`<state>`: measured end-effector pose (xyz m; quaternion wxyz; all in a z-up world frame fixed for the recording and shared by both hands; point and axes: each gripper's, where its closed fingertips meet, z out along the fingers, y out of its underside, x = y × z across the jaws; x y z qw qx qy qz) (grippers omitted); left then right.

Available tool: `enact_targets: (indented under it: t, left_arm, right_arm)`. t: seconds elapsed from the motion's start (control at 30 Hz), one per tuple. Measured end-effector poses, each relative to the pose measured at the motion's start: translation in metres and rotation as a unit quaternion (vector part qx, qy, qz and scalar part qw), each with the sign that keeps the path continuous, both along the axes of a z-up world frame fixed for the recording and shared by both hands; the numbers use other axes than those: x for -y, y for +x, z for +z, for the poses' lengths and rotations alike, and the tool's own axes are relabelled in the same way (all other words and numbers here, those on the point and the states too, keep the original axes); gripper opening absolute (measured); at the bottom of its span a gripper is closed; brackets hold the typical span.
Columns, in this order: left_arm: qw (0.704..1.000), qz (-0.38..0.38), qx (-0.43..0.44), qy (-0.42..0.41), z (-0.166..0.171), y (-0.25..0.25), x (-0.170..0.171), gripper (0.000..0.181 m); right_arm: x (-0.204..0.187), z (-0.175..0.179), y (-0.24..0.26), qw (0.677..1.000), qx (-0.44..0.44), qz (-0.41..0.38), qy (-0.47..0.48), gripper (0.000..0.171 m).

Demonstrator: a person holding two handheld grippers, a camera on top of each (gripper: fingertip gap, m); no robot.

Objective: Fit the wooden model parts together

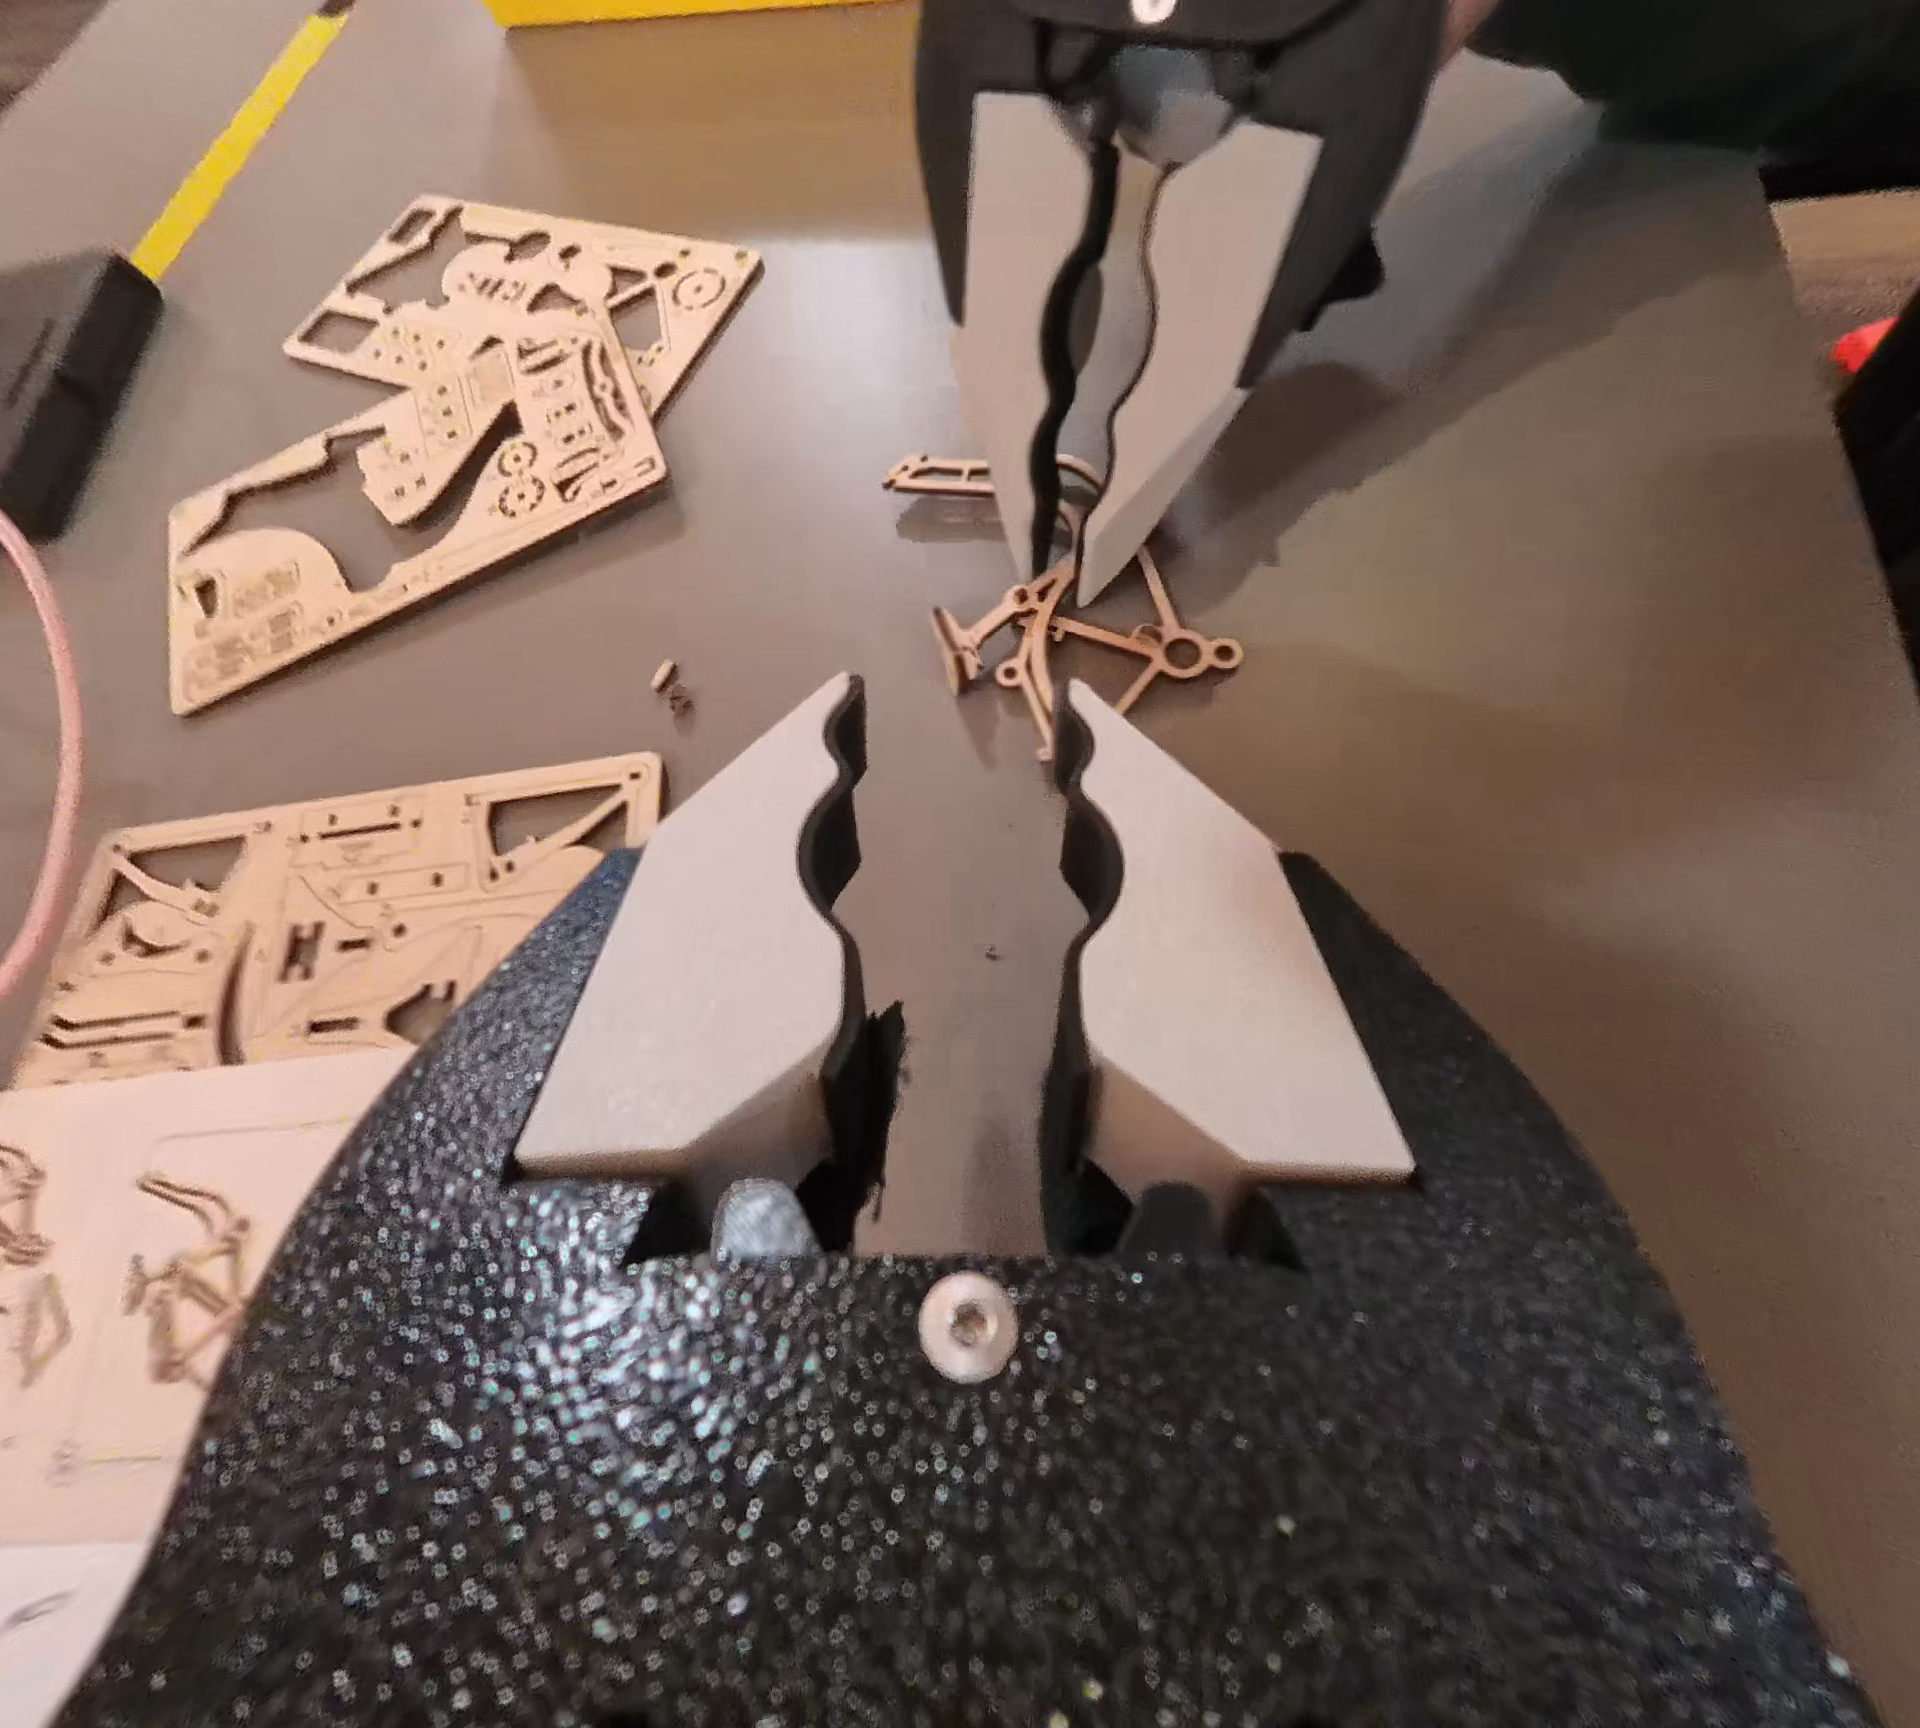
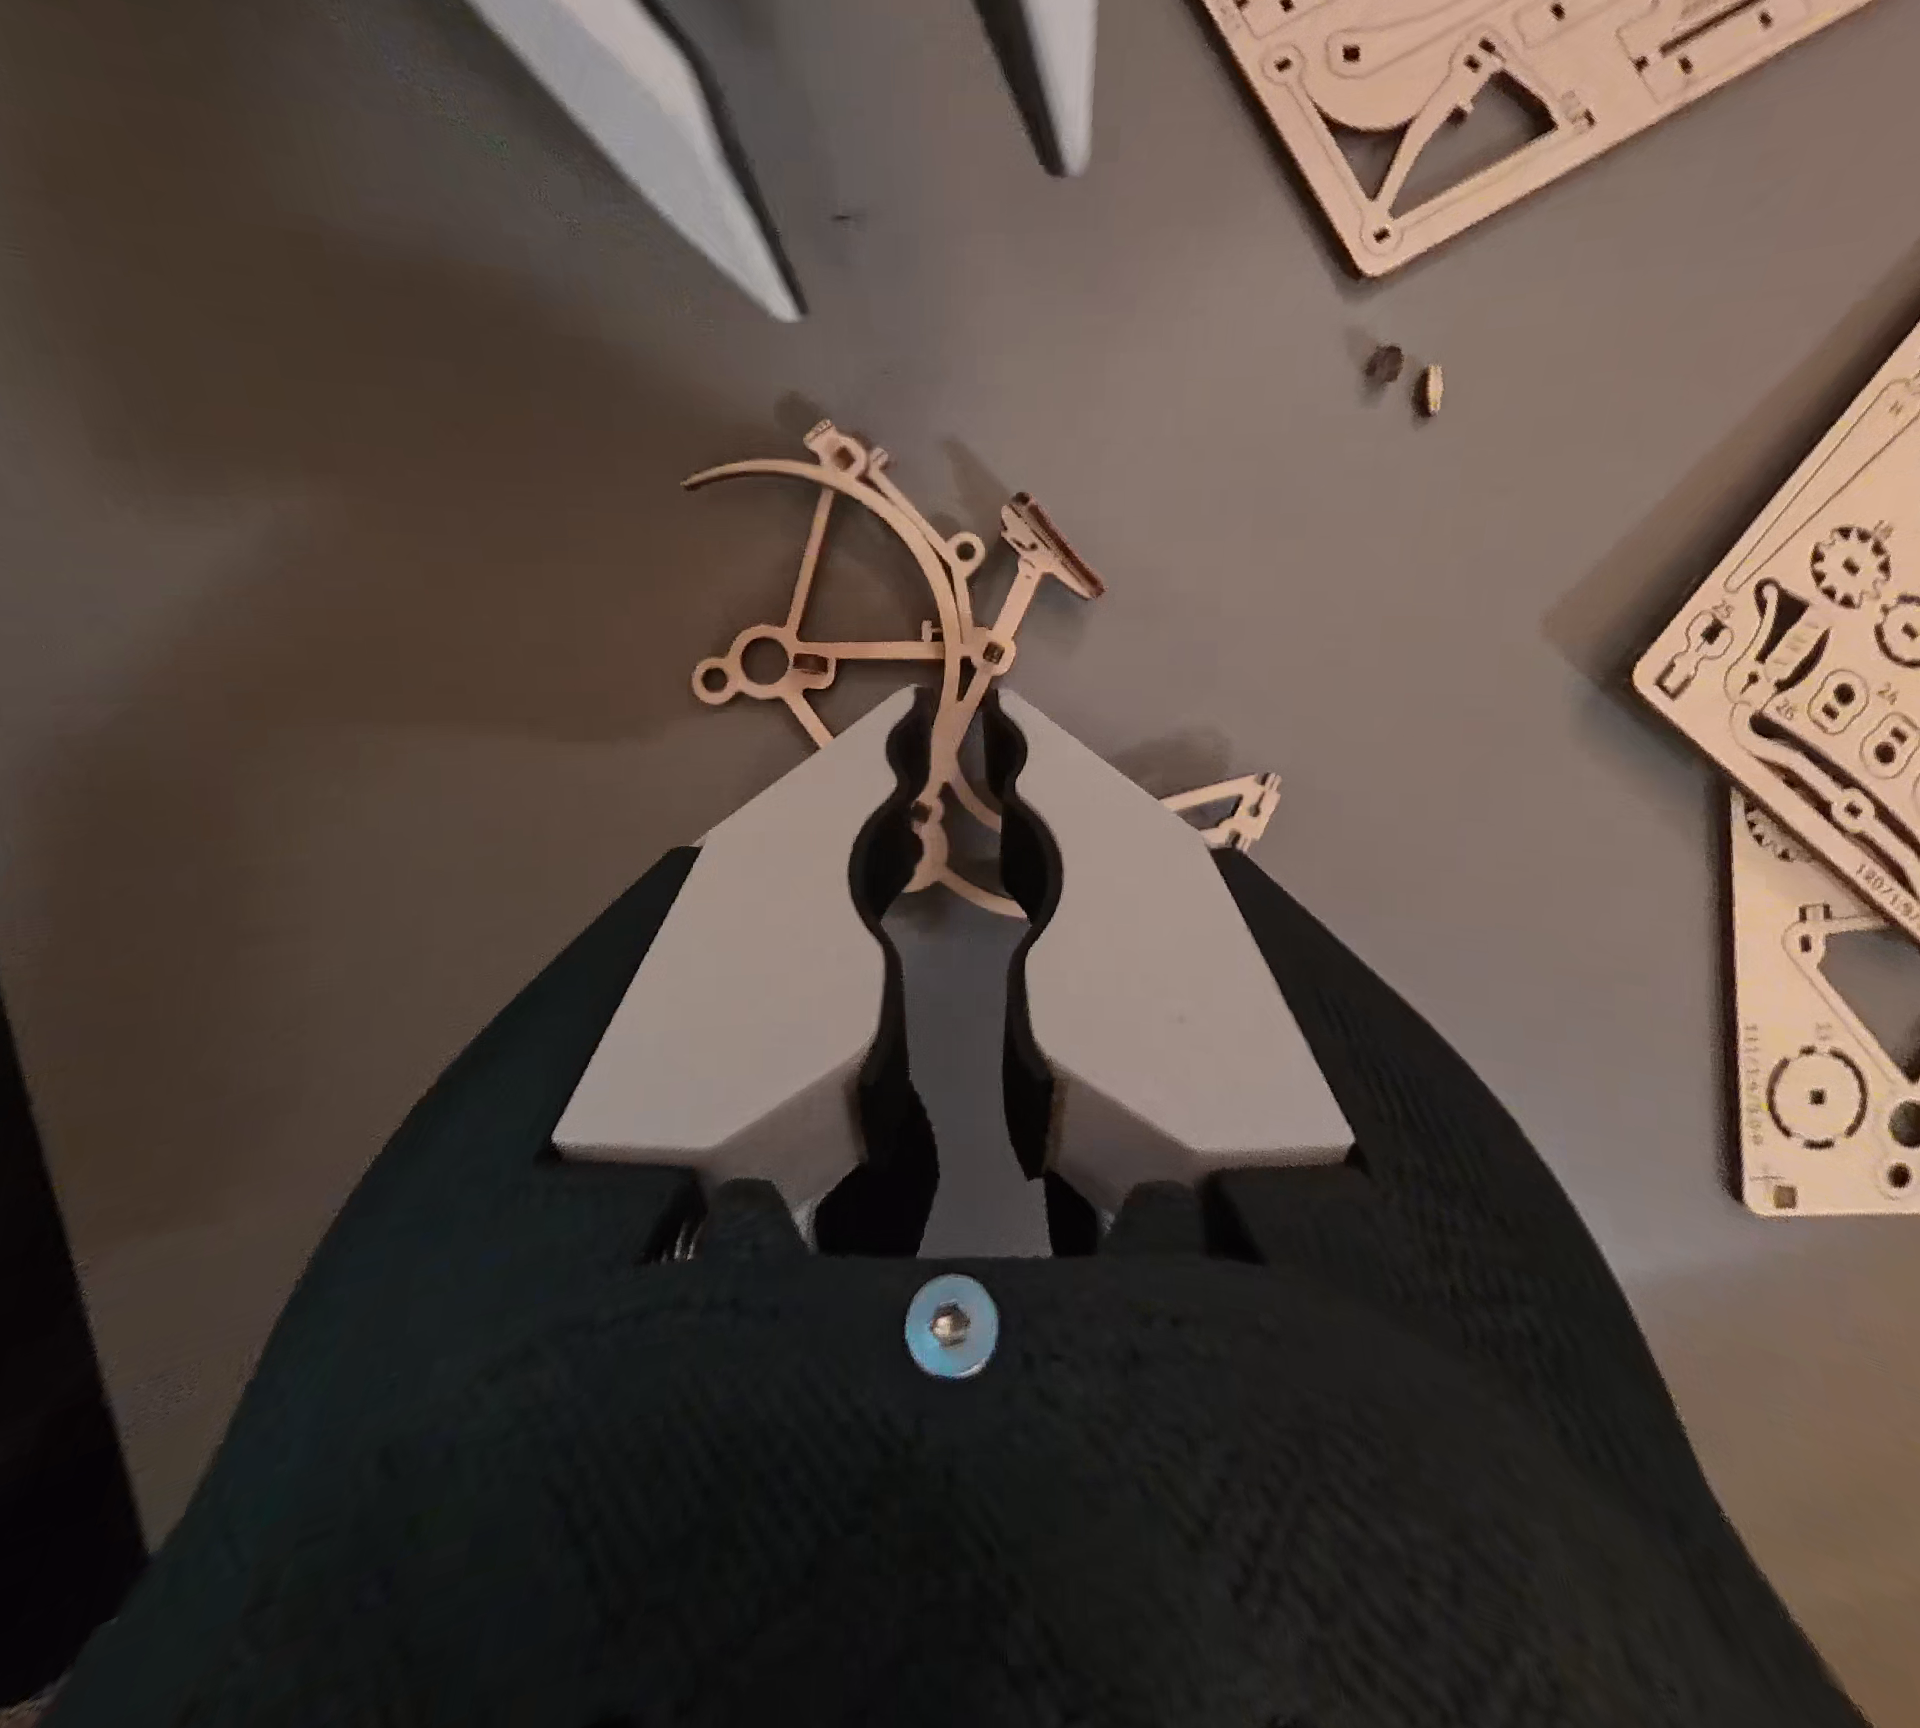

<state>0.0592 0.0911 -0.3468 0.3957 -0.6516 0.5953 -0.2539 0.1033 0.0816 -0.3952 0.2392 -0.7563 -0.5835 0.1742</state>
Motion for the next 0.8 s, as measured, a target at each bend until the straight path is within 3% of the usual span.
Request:
enact_targets:
  t: [0.03,0.23,0.5,0.67,0.8]
  left_arm:
    - [1.000,0.005,0.003,-0.022,-0.002,0.001,-0.001,0.034]
    - [0.972,0.005,0.032,-0.234,-0.006,0.013,0.014,0.055]
    - [0.943,0.062,0.028,-0.326,-0.010,0.007,0.016,0.058]
    - [0.940,0.043,0.023,-0.338,-0.019,0.016,0.024,0.039]
    - [0.937,0.022,0.081,-0.340,0.002,0.022,0.025,0.014]
  right_arm:
    - [0.003,0.000,-0.002,1.000,-0.005,0.019,0.013,0.007]
    - [0.005,0.006,-0.011,0.988,-0.024,0.086,0.124,0.005]
    - [-0.005,0.027,-0.016,0.962,-0.066,0.090,0.248,0.005]
    - [-0.008,0.042,-0.019,0.947,-0.093,0.084,0.297,0.005]
    - [-0.008,0.049,-0.019,0.933,-0.091,0.090,0.336,0.006]
